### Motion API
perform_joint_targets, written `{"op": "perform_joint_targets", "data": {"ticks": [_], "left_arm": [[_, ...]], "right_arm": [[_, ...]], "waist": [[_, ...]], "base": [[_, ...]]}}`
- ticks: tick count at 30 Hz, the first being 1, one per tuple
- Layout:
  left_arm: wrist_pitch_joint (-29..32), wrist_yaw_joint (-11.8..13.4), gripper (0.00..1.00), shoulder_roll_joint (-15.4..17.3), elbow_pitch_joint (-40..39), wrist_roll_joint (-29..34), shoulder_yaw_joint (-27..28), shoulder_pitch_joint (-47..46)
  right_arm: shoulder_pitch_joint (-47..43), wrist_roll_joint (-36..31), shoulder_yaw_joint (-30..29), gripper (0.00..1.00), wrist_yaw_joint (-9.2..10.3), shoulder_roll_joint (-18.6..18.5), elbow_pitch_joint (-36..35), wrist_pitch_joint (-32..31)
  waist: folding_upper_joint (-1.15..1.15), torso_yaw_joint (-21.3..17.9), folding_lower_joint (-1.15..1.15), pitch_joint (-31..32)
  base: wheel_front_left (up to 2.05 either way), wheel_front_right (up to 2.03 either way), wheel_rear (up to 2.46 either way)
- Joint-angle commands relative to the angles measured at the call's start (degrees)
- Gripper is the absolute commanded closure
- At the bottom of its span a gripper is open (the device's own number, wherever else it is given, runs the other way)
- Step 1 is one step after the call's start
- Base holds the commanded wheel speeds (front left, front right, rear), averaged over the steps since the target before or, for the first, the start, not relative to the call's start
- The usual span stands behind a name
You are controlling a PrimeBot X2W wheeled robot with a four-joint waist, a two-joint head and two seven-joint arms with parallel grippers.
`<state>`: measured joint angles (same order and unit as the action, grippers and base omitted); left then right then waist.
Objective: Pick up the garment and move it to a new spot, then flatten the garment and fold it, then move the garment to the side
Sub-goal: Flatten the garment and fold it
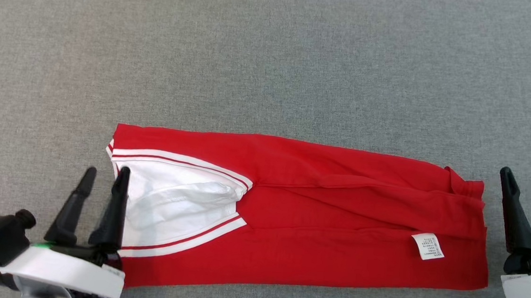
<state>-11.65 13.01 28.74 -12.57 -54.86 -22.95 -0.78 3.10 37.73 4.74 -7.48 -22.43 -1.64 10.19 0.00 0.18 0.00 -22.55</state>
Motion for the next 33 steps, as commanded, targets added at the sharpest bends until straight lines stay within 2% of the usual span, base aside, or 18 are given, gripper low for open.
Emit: {"op": "perform_joint_targets", "data": {"ticks": [1, 8, 10, 17, 21, 27, 33], "left_arm": [[-1.37, 0.73, 0.00, -0.68, 0.42, 1.45, 1.15, -1.60], [-3.54, 2.86, 0.00, -4.87, 1.19, 11.05, 5.66, -5.15], [-3.57, 2.68, 0.00, -6.47, 0.88, 14.84, 7.68, -6.04], [-3.59, -0.62, 0.00, -10.10, 2.56, 24.55, 12.79, -3.28], [-3.59, -3.02, 0.00, -10.29, 4.86, 28.16, 13.93, -1.35], [-3.60, -5.38, 0.00, -11.04, 6.60, 30.76, 14.91, -0.71], [-3.60, -6.70, 0.00, -12.21, 7.37, 31.80, 15.85, -1.24]], "right_arm": [[0.69, -1.92, -1.25, 0.00, -0.03, 1.45, -0.43, 1.13], [1.68, -12.13, -6.63, 0.00, -0.03, 7.75, -2.09, 3.12], [1.80, -14.72, -7.38, 0.00, -0.03, 8.93, -2.25, 3.20], [0.68, -20.92, -7.24, 0.00, -0.02, 11.08, -1.35, 3.56], [0.07, -22.38, -6.88, 0.00, -0.02, 11.94, -0.64, 3.68], [0.11, -22.71, -6.65, 0.00, -0.02, 12.21, -0.19, 3.75], [1.33, -22.12, -6.37, 0.00, -0.02, 11.61, 0.49, 3.50]], "waist": [[0.00, -0.08, 0.00, 0.85], [0.00, -0.25, 0.00, 3.26], [0.00, -0.22, 0.00, 3.90], [0.00, -0.37, 0.00, 5.82], [0.00, -0.29, 0.00, 6.45], [0.00, 0.14, 0.00, 6.52], [0.00, 0.32, 0.00, 6.14]], "base": [[0.00, 0.00, 0.00], [0.00, 0.00, 0.00], [0.00, 0.00, 0.00], [0.00, 0.00, 0.00], [0.00, 0.00, 0.00], [0.00, 0.00, 0.00], [0.00, 0.00, 0.00]]}}
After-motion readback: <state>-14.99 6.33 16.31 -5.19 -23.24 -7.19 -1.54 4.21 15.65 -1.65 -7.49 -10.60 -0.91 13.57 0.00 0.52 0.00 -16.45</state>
